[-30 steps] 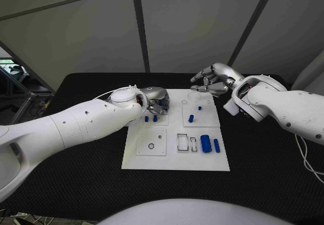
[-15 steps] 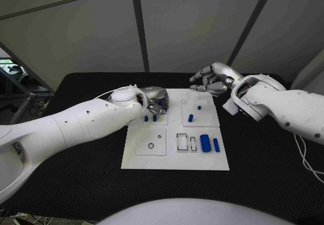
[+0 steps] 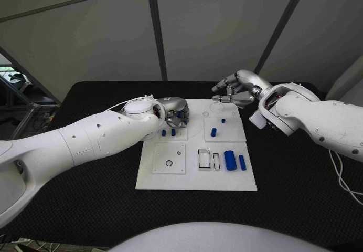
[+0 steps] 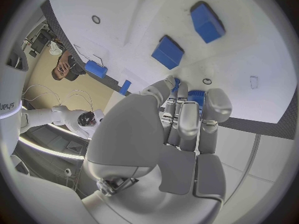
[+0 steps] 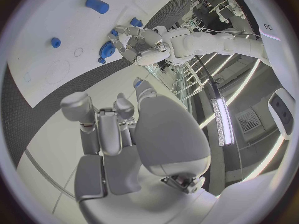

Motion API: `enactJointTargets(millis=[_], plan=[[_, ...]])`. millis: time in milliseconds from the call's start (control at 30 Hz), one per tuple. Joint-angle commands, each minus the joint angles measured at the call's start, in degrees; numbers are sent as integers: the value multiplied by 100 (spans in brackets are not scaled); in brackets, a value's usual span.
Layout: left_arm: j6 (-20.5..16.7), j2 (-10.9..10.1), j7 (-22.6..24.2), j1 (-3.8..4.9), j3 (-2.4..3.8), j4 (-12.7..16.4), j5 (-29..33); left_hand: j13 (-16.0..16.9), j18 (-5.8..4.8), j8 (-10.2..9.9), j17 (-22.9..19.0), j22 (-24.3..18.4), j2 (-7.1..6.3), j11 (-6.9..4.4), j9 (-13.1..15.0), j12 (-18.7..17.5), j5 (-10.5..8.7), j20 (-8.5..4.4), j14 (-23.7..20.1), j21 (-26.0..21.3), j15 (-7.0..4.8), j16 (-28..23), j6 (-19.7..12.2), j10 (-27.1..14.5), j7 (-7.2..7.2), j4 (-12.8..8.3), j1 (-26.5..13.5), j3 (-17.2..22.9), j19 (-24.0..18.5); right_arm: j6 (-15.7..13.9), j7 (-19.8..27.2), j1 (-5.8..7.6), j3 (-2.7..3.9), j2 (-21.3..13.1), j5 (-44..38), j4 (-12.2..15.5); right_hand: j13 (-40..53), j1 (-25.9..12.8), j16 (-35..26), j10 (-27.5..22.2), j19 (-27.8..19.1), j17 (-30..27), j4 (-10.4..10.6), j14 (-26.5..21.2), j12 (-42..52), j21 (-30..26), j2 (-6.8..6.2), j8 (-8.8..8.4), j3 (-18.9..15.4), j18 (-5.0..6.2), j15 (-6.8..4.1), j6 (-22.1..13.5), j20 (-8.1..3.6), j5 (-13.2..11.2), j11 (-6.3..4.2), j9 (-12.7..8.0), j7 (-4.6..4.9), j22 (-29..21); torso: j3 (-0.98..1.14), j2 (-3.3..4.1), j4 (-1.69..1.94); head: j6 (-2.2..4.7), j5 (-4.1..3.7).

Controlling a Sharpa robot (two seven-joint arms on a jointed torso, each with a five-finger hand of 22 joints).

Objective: Assemble the parts on the task board

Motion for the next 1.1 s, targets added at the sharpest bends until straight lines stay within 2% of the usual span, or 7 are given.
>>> enactJointTargets(millis=[33, 200, 333, 500, 600, 900, 1100], plan=[[-123, -52, 55, -20, -9, 77, -19, -3, -161, -39, 12, 41, -8, -6, 5, -45, -24, 7, 63, 55, -5, 23, 55, 57, 9, -7, 14, 66, 62, 15, 37, 8, 4, 3, -15, 12, 4, 8, -35, -40, -23, 56, 6, 251, -12, -20, 49, 33, 21, 64, -40, 31, -23, 20, -3, -9, -12, 0, -4, -5, 4, 11, -3], [-286, -182, 88, -25, 44, 252, 53, -13, -168, -72, 15, 76, -24, -4, 3, -94, -26, 3, 80, 94, -4, 32, 82, 90, 13, -29, -13, 112, 82, 12, 41, 8, 4, 0, -15, 2, 11, 16, -30, -34, -20, 64, 2, 254, -6, -20, 49, 36, 26, 64, -41, 33, -24, 36, -3, -8, -13, 1, -7, -7, 8, 22, -4], [-348, -302, 93, -27, 171, 415, 86, -20, -171, -98, 11, 96, -46, -3, 1, -130, -30, 2, 90, 112, -1, 36, 99, 113, 19, -37, -49, 134, 91, 11, 42, 8, 4, -4, -15, -7, 11, 16, -30, -34, -20, 64, 2, 254, -6, -20, 49, 36, 26, 64, -41, 33, -24, 36, -3, -8, -13, 1, -4, -5, 10, 40, 5], [-393, -497, 76, -45, 372, 637, 206, -23, -176, -114, 4, 115, -61, -1, 1, -153, -30, 2, 93, 134, -1, 36, 112, 129, 18, -35, -84, 142, 103, 12, 42, 7, 4, -13, -15, -13, 11, 16, -30, -34, -20, 64, 2, 254, -6, -20, 49, 36, 26, 64, -41, 33, -24, 36, -3, -8, -13, 1, -2, -4, 5, 53, 30], [-379, -625, 52, -61, 440, 731, 317, -23, -181, -118, 9, 131, -62, -2, 3, -160, -30, 2, 99, 158, -1, 40, 123, 141, 17, -35, -93, 149, 116, 11, 40, 7, 4, -20, -15, -15, 11, 16, -30, -34, -20, 64, 2, 254, -6, -20, 49, 36, 26, 64, -41, 33, -24, 36, -3, -8, -13, 1, -5, -11, 24, 46, 25], [-146, -935, -70, -83, 475, 855, 437, -25, -183, -133, -5, 146, -73, -5, 4, -183, -31, 1, 102, 171, -4, 39, 146, 166, 14, -37, -122, 161, 124, 13, 33, 7, 4, -38, -15, -8, 11, 16, -30, -34, -20, 64, 2, 254, -6, -20, 49, 36, 26, 64, -41, 33, -24, 36, -3, -8, -13, 1, -2, -14, 28, 45, 28], [-51, -1015, -119, -129, 476, 823, 470, -26, -183, -139, -20, 149, -78, -6, 4, -193, -33, 1, 98, 171, -4, 34, 152, 172, 12, -35, -136, 163, 123, 11, 29, 7, 4, -48, -17, -2, 11, 16, -30, -34, -20, 64, 2, 254, -6, -20, 49, 36, 26, 64, -41, 33, -24, 36, -3, -8, -13, 1, -6, -4, 26, 43, 38]])
